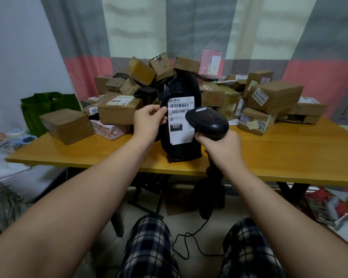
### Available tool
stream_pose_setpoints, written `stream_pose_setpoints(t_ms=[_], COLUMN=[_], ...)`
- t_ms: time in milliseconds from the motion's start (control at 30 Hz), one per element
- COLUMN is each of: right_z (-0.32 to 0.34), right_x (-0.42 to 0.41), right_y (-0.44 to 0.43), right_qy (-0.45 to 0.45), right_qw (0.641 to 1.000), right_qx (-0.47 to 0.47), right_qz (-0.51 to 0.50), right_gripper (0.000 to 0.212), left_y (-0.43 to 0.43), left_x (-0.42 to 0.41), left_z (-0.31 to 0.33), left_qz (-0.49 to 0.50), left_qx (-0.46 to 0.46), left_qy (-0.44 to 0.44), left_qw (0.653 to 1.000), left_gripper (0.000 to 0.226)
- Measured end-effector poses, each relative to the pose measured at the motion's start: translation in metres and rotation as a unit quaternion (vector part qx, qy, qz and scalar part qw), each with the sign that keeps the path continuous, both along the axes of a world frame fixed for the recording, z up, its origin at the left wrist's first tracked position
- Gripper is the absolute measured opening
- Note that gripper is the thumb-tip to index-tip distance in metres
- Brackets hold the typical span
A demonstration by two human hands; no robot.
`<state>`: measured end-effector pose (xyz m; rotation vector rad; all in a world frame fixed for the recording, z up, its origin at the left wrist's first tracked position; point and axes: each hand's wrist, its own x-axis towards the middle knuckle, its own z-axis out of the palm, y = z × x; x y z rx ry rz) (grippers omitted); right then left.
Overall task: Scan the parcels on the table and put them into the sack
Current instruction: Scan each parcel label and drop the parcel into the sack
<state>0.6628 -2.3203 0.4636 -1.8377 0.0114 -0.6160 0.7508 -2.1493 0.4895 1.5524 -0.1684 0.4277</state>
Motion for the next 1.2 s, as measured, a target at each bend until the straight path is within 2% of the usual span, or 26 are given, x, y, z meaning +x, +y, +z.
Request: stream_pose_setpoints(t_ms=[100,300,533,600,667,767,933,1033,1100,1200], right_z=[-0.002,-0.002,-0.001,-0.001,-0.002,-0.004,-0.012,-0.021,-0.032,-0.051], right_x=[-0.001,-0.005,-0.006,-0.006,-0.008,-0.013,-0.017,-0.016,-0.013,-0.014], right_y=[0.006,0.007,0.004,0.005,0.007,0.014,0.053,0.101,0.140,0.200], right_qy=[0.000,0.001,0.003,0.003,-0.002,-0.011,-0.021,-0.020,0.005,0.035], right_qw=[1.000,1.000,1.000,0.999,0.999,0.998,0.986,0.971,0.956,0.932], right_qx=[0.016,0.012,0.028,0.032,0.036,0.046,0.040,0.021,0.007,-0.016], right_qz=[-0.007,-0.006,-0.014,-0.008,0.006,0.048,0.162,0.238,0.292,0.359], right_gripper=[0.020,0.013,0.016,0.017,0.018,0.021,0.024,0.029,0.025,0.027], left_y=[0.003,0.005,0.004,0.005,0.008,0.020,0.081,0.132,0.166,0.219], left_x=[0.003,0.002,0.003,0.003,0.000,-0.012,-0.059,-0.102,-0.133,-0.180], left_z=[0.001,0.001,0.002,0.000,-0.001,-0.001,-0.006,-0.026,-0.043,-0.065], left_qz=[-0.002,0.000,-0.005,-0.005,0.004,0.055,0.149,0.234,0.293,0.376], left_qx=[0.014,0.032,0.033,0.061,0.134,0.220,0.258,0.218,0.194,0.220], left_qy=[0.000,-0.003,-0.006,-0.010,-0.018,-0.066,-0.157,-0.139,-0.108,-0.059], left_qw=[1.000,0.999,0.999,0.998,0.991,0.972,0.942,0.937,0.930,0.898], left_gripper=[0.007,0.009,0.010,0.013,0.016,0.014,0.015,0.020,0.020,0.015])
